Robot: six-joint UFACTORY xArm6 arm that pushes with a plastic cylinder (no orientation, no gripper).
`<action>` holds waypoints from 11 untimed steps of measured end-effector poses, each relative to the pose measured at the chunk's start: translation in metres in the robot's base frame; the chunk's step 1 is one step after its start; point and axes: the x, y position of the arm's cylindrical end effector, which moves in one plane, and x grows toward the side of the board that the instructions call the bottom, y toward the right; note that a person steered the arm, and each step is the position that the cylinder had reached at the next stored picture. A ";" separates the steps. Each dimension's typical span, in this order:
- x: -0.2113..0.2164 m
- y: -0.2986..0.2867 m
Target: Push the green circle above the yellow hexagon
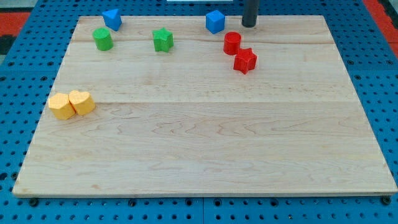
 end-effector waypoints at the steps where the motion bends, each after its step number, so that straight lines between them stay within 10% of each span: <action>1: 0.000 -0.094; 2: 0.000 -0.177; 4: 0.037 -0.134; 11: 0.052 -0.326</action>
